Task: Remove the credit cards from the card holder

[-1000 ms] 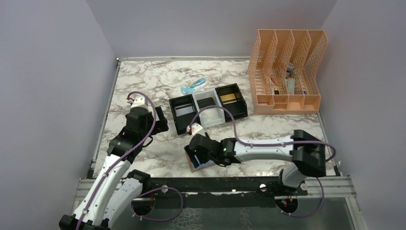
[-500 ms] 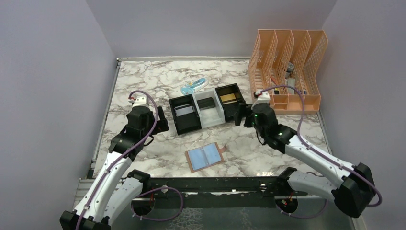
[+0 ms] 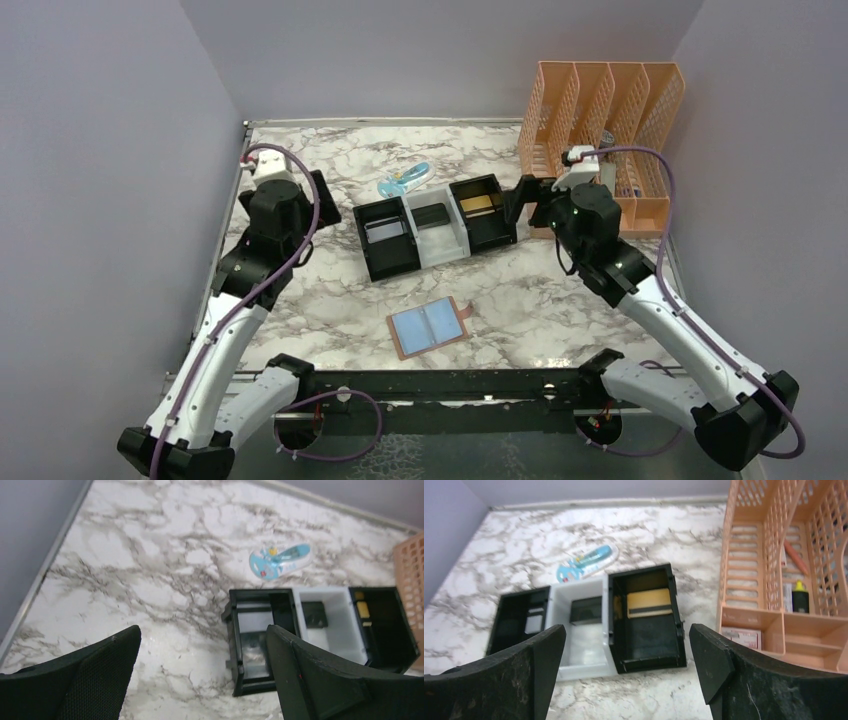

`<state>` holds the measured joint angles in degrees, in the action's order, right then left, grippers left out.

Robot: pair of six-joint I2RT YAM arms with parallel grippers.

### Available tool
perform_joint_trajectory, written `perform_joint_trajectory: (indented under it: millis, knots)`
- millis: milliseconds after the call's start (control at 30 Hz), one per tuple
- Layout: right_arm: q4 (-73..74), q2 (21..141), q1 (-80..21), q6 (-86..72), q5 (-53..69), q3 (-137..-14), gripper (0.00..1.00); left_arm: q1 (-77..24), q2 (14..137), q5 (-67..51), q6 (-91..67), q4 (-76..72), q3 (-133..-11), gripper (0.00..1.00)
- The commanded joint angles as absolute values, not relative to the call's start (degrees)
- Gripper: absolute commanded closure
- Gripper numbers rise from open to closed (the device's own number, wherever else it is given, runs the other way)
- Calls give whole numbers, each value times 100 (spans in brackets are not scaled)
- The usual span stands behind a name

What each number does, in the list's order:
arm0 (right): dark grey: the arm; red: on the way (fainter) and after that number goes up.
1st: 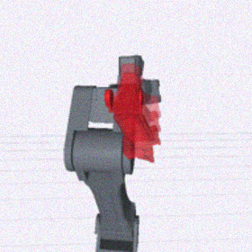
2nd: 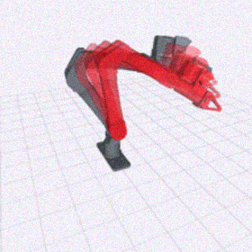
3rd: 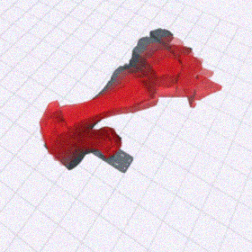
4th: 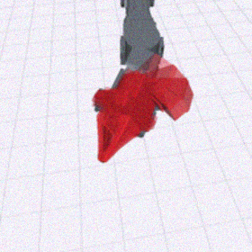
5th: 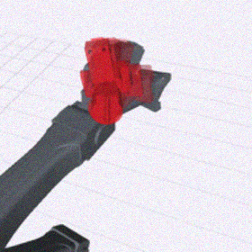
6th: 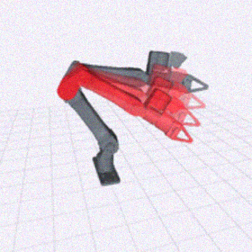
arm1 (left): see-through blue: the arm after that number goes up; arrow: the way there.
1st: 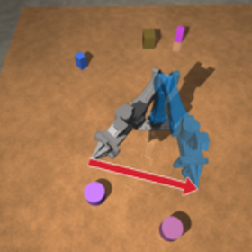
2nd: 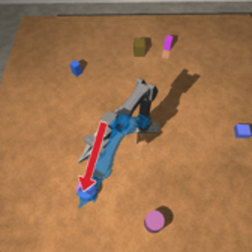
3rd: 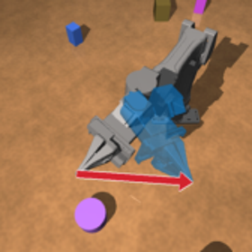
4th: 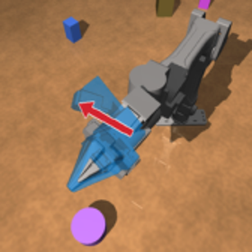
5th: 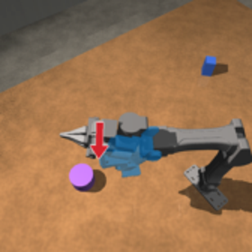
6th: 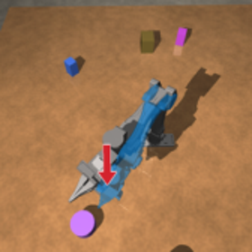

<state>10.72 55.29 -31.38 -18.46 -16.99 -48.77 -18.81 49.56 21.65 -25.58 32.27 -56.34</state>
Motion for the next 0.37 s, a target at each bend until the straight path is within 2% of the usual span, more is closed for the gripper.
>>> perform_joint_trajectory:
  millis: [0,333]
  knots:
    - [1505,5634,-3120,-1467,-1408,-5813,4,-1863,5038,2888,-2141,3072,-6440,1]
    - [1524,5482,-3120,-1208,-1650,-6258,2,-1863,4781,3026,-1941,3102,-6554,1]
